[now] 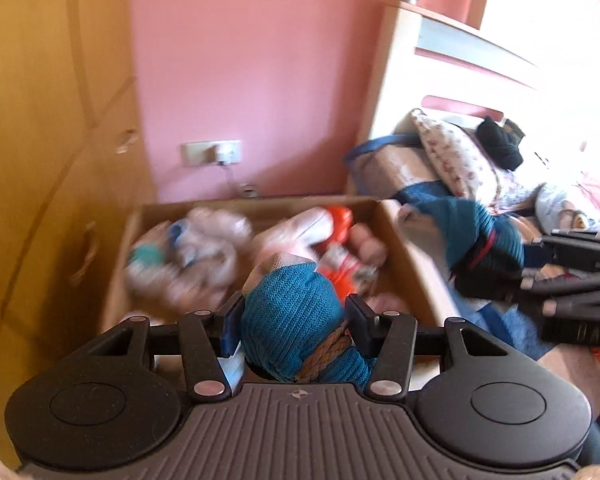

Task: Organize objects
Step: 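Carry both held blue socks into the cardboard box and lower them, then open both grippers to release the blue socks in the box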

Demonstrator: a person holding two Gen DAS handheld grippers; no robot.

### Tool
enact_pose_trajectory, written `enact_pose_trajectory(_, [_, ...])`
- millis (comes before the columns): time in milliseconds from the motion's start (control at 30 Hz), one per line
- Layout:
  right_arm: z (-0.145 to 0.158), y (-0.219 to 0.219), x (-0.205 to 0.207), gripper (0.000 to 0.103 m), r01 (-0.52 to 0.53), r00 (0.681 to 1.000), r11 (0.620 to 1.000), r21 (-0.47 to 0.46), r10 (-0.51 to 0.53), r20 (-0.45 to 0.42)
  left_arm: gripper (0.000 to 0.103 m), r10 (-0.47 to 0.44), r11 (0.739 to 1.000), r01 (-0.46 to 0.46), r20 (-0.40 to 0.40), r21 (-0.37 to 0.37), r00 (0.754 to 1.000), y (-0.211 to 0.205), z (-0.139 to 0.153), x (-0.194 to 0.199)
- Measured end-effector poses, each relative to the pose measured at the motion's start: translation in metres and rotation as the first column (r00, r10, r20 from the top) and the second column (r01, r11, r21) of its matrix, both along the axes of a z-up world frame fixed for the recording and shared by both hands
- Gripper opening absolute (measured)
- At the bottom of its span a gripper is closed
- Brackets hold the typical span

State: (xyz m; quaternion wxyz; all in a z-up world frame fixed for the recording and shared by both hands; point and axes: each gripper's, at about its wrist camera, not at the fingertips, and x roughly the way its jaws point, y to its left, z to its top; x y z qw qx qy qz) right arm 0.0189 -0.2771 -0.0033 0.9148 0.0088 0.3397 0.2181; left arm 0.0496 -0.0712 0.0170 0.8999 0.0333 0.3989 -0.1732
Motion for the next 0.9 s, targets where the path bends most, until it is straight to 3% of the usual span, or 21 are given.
enact_pose_trajectory(133, [-0.015,0.004,0.018,0.041,-0.028,0.999,0.999,-0.040,0.027,-0.036,0.059,-0.067,0.996,0.069,-0.038,0.062,0.997,-0.028,-0.023,0.036])
enact_pose_trajectory(267, [-0.038,0.003,0.025,0.041,-0.054,0.995,0.996,-0.071,0.048,-0.092,0.059,-0.075,0.990,0.087,-0.105,0.113,0.992,-0.035,-0.057,0.046])
enact_pose_trajectory(433, [-0.056,0.012,0.026,0.042,-0.090,0.987,0.990,-0.104,0.075,-0.141,0.060,-0.049,0.989,0.069,-0.142,0.134,0.989,-0.030,-0.081,0.049])
enact_pose_trajectory(667, [-0.068,0.025,0.034,0.046,-0.098,0.982,0.986,-0.136,0.074,-0.171,0.067,-0.007,0.989,0.030,-0.159,0.143,0.987,-0.025,-0.085,0.055])
enact_pose_trajectory(733, [-0.069,0.026,0.033,0.050,-0.085,0.983,0.986,-0.143,0.060,-0.171,0.072,-0.006,0.990,0.029,-0.165,0.137,0.986,-0.025,-0.084,0.055])
enact_pose_trajectory(800, [-0.068,0.028,0.032,0.060,-0.084,0.984,0.986,-0.142,0.060,-0.169,0.078,-0.006,0.990,0.029,-0.161,0.141,0.987,-0.027,-0.083,0.053])
enact_pose_trajectory(900, [-0.062,0.029,0.028,0.063,-0.083,0.986,0.986,-0.143,0.060,-0.158,0.087,0.004,0.990,0.018,-0.155,0.139,0.988,-0.028,-0.078,0.048])
